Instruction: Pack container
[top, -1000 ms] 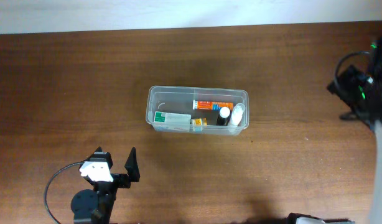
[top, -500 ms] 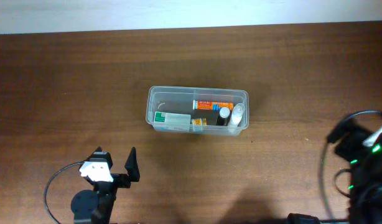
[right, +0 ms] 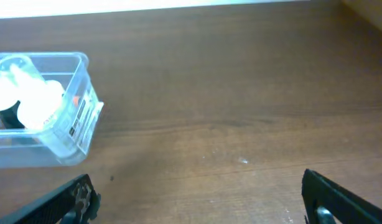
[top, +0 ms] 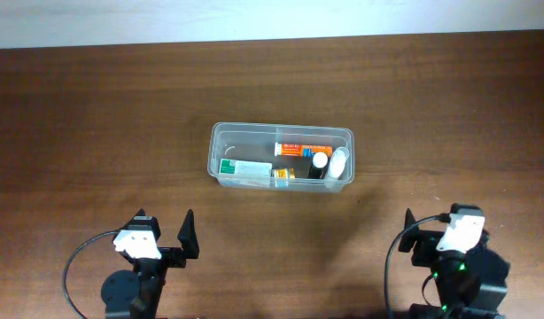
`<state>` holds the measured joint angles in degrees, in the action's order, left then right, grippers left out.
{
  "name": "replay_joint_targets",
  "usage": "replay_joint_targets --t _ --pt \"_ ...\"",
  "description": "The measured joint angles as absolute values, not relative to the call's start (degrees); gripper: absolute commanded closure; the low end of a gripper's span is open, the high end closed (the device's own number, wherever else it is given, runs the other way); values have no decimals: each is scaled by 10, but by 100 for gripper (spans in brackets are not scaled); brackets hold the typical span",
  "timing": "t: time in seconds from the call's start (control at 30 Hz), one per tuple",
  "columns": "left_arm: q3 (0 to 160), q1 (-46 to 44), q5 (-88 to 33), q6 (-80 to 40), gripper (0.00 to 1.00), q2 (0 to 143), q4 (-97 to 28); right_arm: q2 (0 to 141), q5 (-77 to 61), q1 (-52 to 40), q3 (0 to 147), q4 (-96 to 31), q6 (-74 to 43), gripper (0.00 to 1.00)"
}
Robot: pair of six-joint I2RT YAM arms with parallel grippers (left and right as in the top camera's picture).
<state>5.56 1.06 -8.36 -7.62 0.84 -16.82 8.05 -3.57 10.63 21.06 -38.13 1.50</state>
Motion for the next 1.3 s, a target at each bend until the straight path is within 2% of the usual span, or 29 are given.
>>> replay_joint_targets --t 0.2,1.3 --pt "56 11 -84 -76 0 8 -168 10 -47 64 154 -365 15 1" --pt "56 11 -84 -76 0 8 -168 8 -51 56 110 -429 13 2"
